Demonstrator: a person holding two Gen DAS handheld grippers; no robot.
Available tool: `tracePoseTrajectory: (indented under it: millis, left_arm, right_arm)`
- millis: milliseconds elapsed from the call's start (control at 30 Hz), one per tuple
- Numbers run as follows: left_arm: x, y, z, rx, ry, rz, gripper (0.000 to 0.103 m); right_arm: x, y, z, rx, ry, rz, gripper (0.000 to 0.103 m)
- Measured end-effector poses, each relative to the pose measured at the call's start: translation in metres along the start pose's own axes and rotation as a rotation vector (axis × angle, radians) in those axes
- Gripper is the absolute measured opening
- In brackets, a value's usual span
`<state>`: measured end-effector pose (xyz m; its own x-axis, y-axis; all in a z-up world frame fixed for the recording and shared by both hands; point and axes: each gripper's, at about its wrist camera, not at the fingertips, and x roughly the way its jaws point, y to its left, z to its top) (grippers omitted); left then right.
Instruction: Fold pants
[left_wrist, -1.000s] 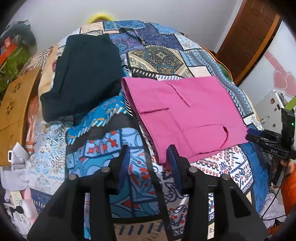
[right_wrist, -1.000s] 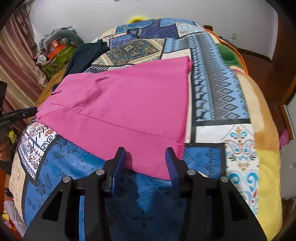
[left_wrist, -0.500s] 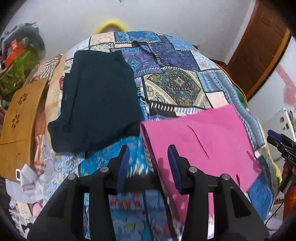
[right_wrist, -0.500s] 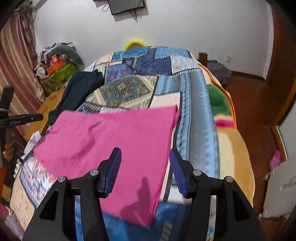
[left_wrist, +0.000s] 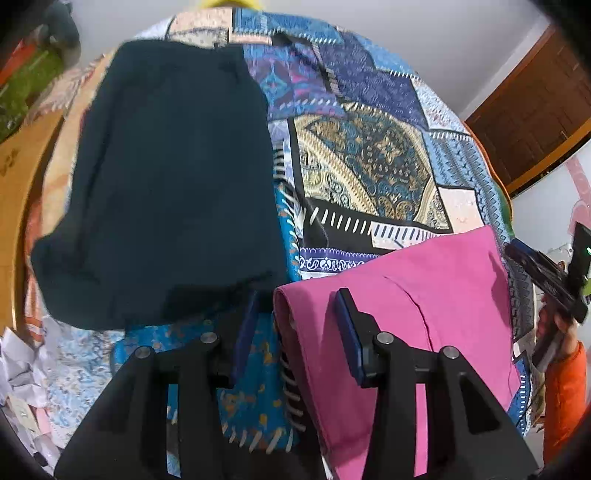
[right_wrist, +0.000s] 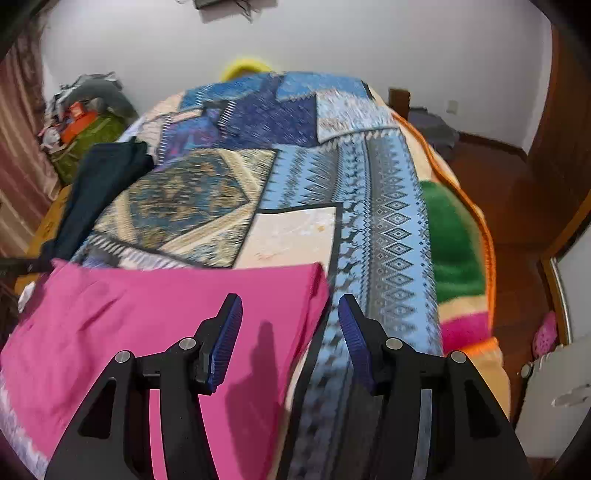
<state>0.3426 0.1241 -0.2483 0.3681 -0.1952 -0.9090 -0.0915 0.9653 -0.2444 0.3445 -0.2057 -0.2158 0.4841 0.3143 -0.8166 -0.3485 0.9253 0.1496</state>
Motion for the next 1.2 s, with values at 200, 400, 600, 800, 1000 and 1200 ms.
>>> tracePoseTrajectory:
  millis: [200, 400, 600, 800, 1000, 1200]
  left_arm:
    - [0.007, 0.001, 0.000, -0.011, 0.016, -0.034, 0.032]
    - [0.003, -0.001, -0.002, 0.018, -0.006, 0.007, 0.015]
    - [-0.007, -0.011, -0.008, 0.061, -0.054, 0.049, 0.009]
    - [-0.018, -0.018, -0.008, 0.094, -0.107, 0.111, 0.007]
    - [-0.008, -0.024, -0.002, 0.152, -0.117, 0.229, 0.008]
    - [-0.007, -0.016, -0.002, 0.119, -0.092, 0.223, 0.011]
  right_arm:
    - [0.037, -0.017, 0.010, 0.088, 0.057, 0.047, 0.049]
    - [0.045, -0.004, 0.009, 0.024, 0.065, 0.059, 0.011]
    - [0.045, 0.002, 0.006, -0.044, 0.057, 0.018, 0.006]
    - [0.043, -0.004, 0.005, -0.026, 0.023, -0.025, 0.003]
    - [0.046, 0.000, 0.004, -0.050, 0.024, -0.077, 0.003]
    - [0.042, 0.001, 0.007, -0.054, 0.022, -0.093, 0.007]
